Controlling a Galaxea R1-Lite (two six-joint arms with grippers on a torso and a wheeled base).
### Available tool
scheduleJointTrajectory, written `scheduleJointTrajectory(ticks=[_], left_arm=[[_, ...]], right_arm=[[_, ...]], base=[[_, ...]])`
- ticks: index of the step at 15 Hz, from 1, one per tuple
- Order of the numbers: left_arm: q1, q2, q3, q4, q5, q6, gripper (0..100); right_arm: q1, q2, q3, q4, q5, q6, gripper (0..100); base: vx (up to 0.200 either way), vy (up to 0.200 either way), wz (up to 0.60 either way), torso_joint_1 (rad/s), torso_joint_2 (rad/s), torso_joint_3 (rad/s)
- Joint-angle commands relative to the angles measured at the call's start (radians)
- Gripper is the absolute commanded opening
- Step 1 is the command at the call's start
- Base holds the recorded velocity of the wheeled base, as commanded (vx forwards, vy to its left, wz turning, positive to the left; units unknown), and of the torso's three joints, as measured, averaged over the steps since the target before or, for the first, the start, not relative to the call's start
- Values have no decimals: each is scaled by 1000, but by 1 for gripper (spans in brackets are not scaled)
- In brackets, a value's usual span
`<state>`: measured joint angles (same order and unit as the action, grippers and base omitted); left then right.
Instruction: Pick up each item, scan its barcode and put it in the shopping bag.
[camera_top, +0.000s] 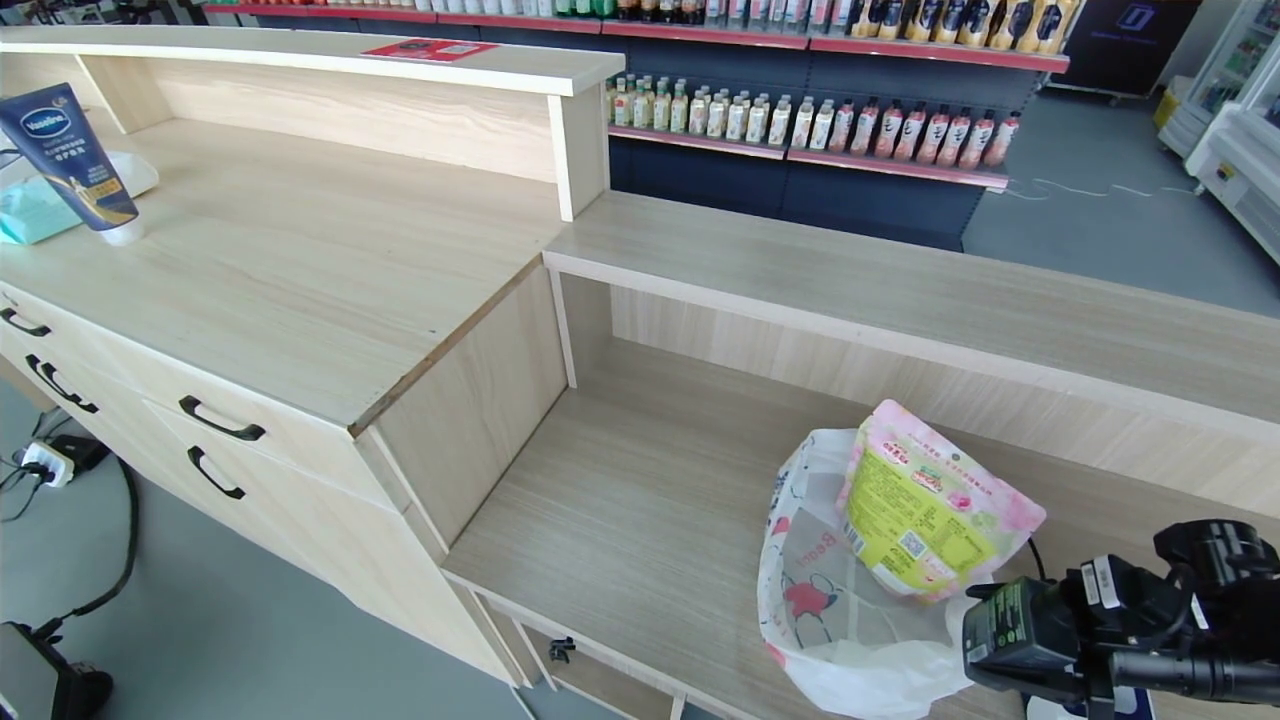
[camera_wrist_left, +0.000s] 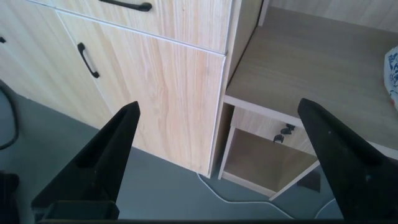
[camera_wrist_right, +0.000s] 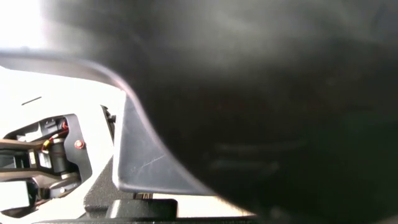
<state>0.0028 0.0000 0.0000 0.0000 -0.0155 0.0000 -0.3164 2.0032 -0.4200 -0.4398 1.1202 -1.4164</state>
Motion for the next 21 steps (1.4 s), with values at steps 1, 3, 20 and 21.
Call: scheduleJointTrajectory(ticks=[1,3,20,21], left_arm=[[0,0,0,0,0,0,100],[0,0,0,0,0,0,100],[0,0,0,0,0,0,100],[0,0,0,0,0,0,100]], right_arm=[[0,32,-16,0,1,-1,0],[5,43,-48,-5,1,8,0],[53,-462,-88,99,-119,600,0],[54,-529,-95,119,-175,633,0]], base=[[0,0,0,0,0,0],[0,0,0,0,0,0],[0,0,0,0,0,0],[0,0,0,0,0,0]])
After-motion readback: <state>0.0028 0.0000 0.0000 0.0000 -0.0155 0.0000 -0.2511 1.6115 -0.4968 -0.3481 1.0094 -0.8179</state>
